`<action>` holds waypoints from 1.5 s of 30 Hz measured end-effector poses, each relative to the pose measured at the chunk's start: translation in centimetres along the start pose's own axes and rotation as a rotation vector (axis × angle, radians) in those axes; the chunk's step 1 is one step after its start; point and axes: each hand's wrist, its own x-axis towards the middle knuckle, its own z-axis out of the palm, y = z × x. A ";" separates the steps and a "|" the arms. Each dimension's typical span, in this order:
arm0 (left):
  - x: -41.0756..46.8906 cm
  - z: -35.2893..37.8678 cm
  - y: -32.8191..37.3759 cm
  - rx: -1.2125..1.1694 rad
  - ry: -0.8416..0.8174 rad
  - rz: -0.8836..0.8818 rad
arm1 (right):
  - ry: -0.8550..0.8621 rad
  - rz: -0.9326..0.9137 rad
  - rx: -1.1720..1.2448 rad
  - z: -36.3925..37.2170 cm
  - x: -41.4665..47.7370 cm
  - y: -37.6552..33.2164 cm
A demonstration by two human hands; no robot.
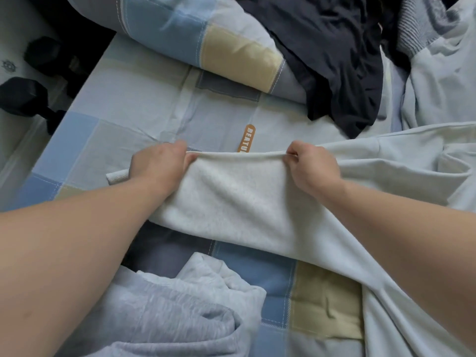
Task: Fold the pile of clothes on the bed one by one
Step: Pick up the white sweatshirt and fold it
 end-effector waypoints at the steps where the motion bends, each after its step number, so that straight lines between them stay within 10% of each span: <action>1: -0.2 0.4 0.5 0.016 -0.008 -0.017 | 0.009 0.008 0.002 0.5 0.0 0.0; 7: -0.3 -0.6 5.4 -0.088 0.128 0.148 | -0.001 -0.100 0.015 -1.1 -1.5 5.2; 19: 1.7 -1.9 29.2 -0.238 -0.164 0.445 | -0.184 0.181 -0.389 -12.0 0.1 25.8; 33: 3.7 -0.9 30.2 -0.226 0.223 0.050 | 0.179 -0.053 -0.142 -10.1 4.5 21.6; 38: 1.0 0.1 34.2 -0.293 0.385 0.417 | 0.118 -0.029 -0.123 -12.0 3.0 27.4; 45: 1.6 2.0 41.9 -0.234 0.022 0.479 | -0.148 0.173 -0.089 -17.4 4.5 33.4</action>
